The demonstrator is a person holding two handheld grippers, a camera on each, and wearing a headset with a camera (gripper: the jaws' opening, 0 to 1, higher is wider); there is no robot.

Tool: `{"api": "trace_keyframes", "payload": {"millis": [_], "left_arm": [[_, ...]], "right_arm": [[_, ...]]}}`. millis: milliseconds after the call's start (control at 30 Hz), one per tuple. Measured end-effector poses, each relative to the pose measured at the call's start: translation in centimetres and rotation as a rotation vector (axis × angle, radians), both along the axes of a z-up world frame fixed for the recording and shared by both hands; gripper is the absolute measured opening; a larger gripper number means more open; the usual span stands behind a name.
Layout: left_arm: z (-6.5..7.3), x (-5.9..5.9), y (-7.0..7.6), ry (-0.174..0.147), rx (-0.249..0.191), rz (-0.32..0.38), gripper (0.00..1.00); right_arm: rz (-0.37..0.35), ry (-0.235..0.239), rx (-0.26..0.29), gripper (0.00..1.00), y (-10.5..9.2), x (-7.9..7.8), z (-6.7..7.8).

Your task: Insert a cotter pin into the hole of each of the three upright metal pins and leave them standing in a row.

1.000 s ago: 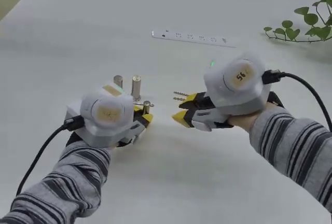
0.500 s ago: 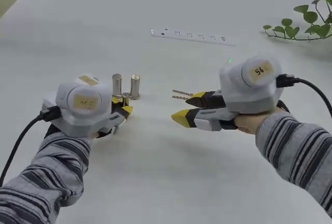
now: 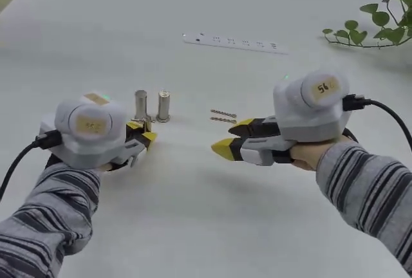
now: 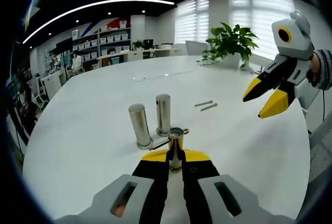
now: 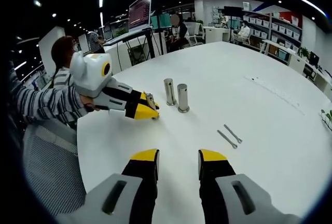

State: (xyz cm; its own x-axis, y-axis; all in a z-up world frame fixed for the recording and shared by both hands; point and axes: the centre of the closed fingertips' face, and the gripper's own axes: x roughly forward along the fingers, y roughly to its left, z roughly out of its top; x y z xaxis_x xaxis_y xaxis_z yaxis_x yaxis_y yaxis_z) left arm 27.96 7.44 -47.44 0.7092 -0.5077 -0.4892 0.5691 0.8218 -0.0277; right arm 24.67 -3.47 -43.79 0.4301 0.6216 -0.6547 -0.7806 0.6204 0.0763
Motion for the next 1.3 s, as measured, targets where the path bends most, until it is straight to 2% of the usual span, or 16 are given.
{"api": "trace_keyframes", "payload": {"millis": [267,533,633,700,733,833,967,1067,1300], "left_arm": [[-0.1,0.0,0.1,0.000,-0.024,0.000,0.05],[-0.1,0.0,0.0,-0.003,-0.023,-0.009,0.05],[-0.1,0.0,0.1,0.005,-0.031,-0.005,0.06],[-0.2,0.1,0.3,0.010,-0.033,0.013,0.10],[-0.2,0.2,0.5,0.012,-0.031,0.020,0.15],[-0.1,0.2,0.8,0.025,-0.055,0.032,0.20],[0.4,0.2,1.0,0.017,-0.062,0.038,0.33],[1.0,0.0,1.0,0.010,-0.078,0.034,0.38],[2.5,-0.3,0.9,-0.009,-0.087,0.025,0.50]], "right_arm": [[-0.007,0.014,0.004,0.26,-0.1,-0.2,-0.2],[0.001,0.026,-0.008,0.28,-0.1,-0.6,-0.7],[-0.002,0.032,-0.006,0.28,-0.1,-0.7,-0.8],[-0.003,0.035,-0.006,0.28,-0.1,-0.7,-0.9],[-0.003,0.034,-0.006,0.28,-0.1,-0.7,-0.9],[-0.004,0.036,-0.002,0.29,-0.1,-0.7,-0.9],[-0.011,0.030,0.011,0.29,0.0,-0.5,-0.6],[-0.023,0.022,0.036,0.29,0.2,-0.1,-0.2],[-0.041,-0.015,0.104,0.31,0.8,1.9,0.6]]}}
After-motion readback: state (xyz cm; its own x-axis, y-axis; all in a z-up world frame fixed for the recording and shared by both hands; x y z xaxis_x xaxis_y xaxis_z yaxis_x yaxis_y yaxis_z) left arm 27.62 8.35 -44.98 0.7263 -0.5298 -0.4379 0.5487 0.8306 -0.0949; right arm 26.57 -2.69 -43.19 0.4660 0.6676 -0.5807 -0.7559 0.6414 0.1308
